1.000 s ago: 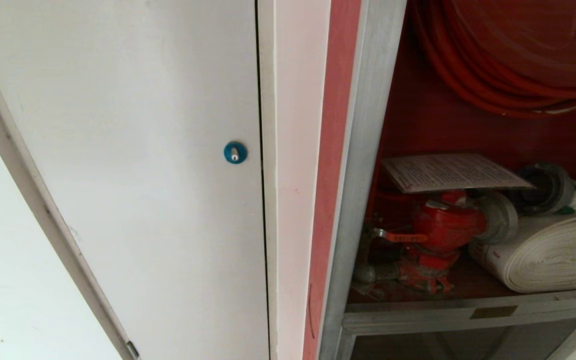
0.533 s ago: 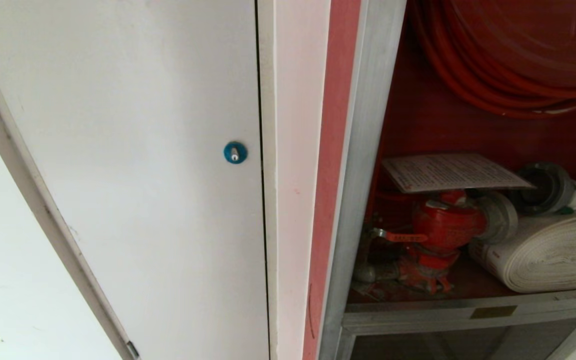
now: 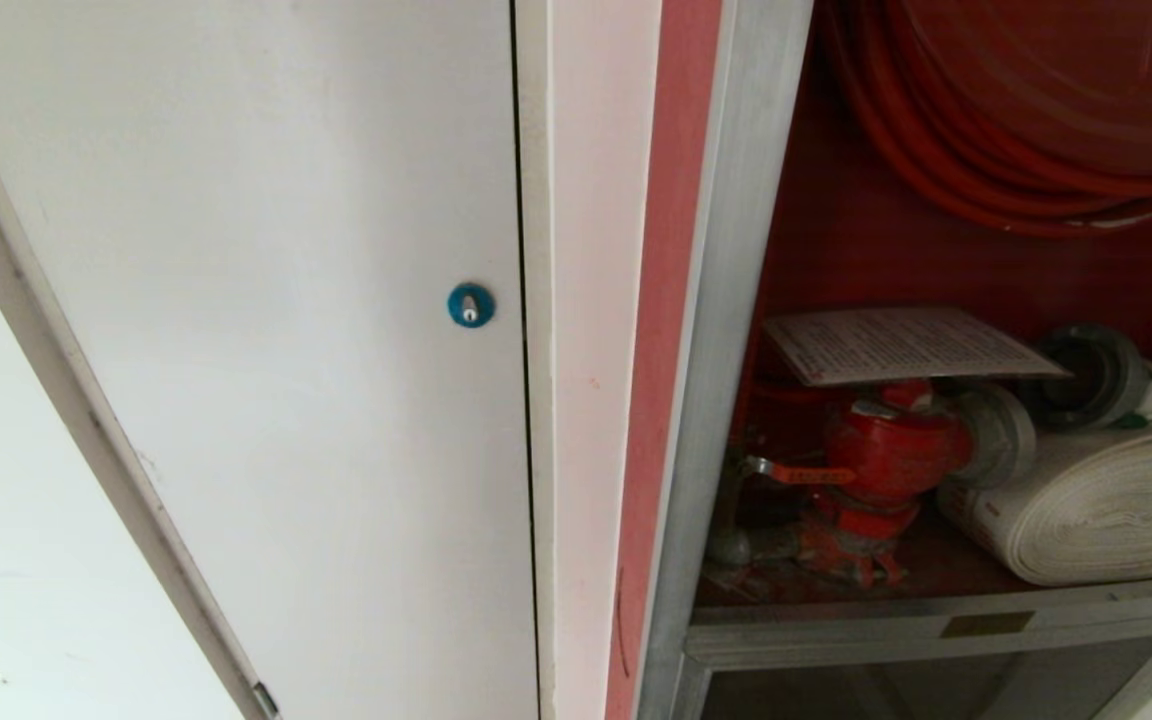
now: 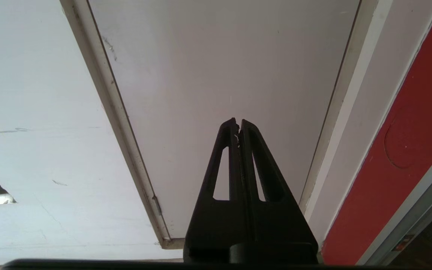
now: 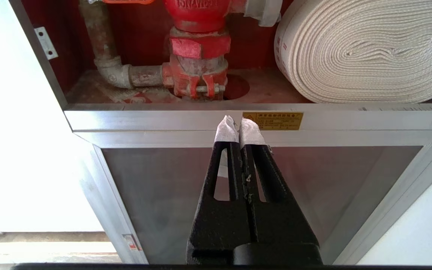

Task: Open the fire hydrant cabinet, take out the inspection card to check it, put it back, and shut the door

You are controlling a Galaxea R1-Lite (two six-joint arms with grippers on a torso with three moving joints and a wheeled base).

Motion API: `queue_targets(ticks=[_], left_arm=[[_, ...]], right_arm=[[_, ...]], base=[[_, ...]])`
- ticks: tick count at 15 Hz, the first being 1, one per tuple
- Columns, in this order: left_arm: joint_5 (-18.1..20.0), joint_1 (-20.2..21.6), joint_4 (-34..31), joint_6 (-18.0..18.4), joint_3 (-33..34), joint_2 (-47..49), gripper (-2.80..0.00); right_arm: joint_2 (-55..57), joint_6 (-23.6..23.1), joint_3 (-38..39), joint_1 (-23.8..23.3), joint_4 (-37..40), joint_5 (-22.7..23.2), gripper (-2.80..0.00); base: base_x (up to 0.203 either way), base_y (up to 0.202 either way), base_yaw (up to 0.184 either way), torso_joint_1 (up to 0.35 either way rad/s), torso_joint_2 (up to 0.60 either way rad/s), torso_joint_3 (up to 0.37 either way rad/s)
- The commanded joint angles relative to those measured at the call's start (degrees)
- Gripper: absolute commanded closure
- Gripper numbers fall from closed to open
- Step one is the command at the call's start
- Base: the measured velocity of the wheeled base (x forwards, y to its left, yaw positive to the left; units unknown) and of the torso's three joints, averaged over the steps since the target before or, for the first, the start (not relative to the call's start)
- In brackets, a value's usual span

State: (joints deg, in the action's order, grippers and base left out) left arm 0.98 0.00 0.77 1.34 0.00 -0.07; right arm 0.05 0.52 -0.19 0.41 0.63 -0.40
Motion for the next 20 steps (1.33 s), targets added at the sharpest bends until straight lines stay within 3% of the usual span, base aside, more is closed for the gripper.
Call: queue_targets(ticks=[1,7,11,17,20], left_arm=[[-0.01,0.0,0.02,0.02,0.35,-0.01,0.0],[-0.01,0.0,0.02,-0.01,0.35,-0.01,0.0],[-0.01,0.0,0.02,-0.01,0.35,0.0,0.0],[-0.01,0.0,0.02,0.01,0.35,-0.01,0.0],[-0.01,0.0,0.02,0.07,0.35,-0.01,0.0]], right_arm=[[1.08,0.02,-1.54,0.02,1.35,-0.12,0.0],[7.72,0.04,-12.77,0.02,5.0,0.0,0.0],[12.79,-2.4,-21.65,0.29,5.48,2.02,0.0],[22.28,-22.76,-28.09,0.83,6.56,7.6,0.0],[26.78,-35.71,-29.63,0.9,9.6,8.11,0.0]], base=[[0.0,0.0,0.0,0.0,0.0,0.0],[0.0,0.0,0.0,0.0,0.0,0.0],[0.0,0.0,0.0,0.0,0.0,0.0],[0.0,0.0,0.0,0.0,0.0,0.0],[0.0,0.0,0.0,0.0,0.0,0.0]])
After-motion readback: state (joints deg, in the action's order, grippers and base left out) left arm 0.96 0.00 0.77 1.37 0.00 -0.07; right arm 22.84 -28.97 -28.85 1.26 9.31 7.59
